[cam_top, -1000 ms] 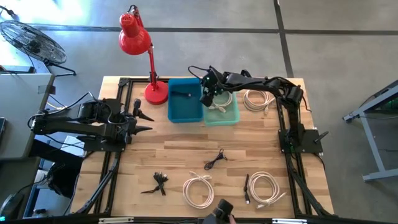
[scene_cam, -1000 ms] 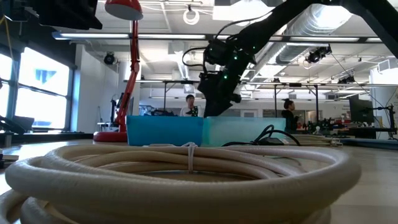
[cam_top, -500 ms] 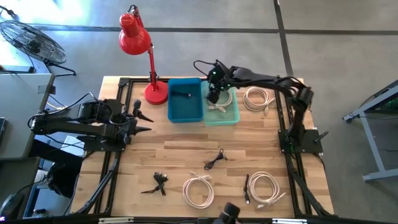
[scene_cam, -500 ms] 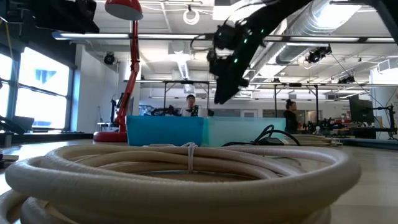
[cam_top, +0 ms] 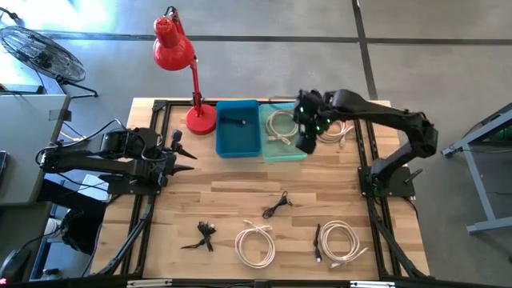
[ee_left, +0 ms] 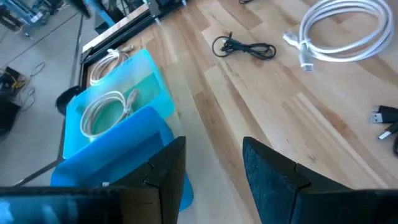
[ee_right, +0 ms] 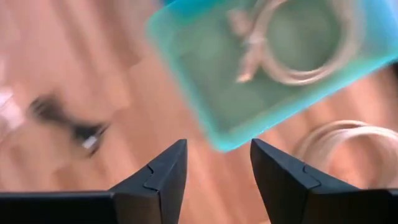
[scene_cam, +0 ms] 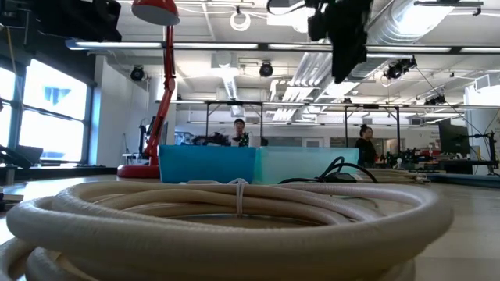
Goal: Pick & Place USB Port
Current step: Put the black USB cable into the blue bin
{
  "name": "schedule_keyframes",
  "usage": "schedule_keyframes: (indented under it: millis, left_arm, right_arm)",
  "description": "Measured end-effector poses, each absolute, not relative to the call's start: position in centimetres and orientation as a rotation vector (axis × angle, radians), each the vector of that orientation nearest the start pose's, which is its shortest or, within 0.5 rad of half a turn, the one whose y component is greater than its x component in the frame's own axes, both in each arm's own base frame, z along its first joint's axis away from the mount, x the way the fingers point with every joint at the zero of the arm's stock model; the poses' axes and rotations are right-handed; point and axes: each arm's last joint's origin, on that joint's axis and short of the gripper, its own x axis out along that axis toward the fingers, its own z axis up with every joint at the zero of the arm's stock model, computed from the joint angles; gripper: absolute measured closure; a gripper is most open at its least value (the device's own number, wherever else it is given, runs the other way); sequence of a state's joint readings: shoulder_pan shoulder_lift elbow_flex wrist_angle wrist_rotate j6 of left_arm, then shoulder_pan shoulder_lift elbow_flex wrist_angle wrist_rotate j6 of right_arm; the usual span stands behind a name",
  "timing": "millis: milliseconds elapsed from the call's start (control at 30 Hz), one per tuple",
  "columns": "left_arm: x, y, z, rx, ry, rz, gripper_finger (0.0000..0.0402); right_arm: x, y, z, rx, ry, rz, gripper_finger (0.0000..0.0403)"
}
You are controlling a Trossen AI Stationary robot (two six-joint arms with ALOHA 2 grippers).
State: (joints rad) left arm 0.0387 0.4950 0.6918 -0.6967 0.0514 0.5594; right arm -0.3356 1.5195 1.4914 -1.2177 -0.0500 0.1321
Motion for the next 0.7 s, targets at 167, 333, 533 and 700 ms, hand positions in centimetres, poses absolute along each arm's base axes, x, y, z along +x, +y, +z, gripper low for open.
schedule_keyframes:
  millis: [167, 333, 533, 700]
  left_arm:
    - [10.1, 0.2, 28.9, 0.472, 0.481, -0.149, 0.0247]
    - [10.1, 0.2, 28.9, 0.456, 0.485, -0.145, 0.0247]
    - [10.1, 0.2, 28.9, 0.456, 0.485, -0.145, 0.0247]
    - [10.1, 0.2, 28.9, 0.456, 0.485, -0.144, 0.0247]
  right_arm:
    - [28.2, -4.0, 33.0, 0.254, 1.216, -0.143, 0.0237]
    - [30.2, 1.3, 32.2, 0.063, 1.174, -0.030, 0.0237]
    - [31.7, 6.7, 30.1, -0.118, 1.182, 0.070, 0.0238]
    - [32.4, 8.9, 28.2, -0.175, 1.236, 0.108, 0.0238]
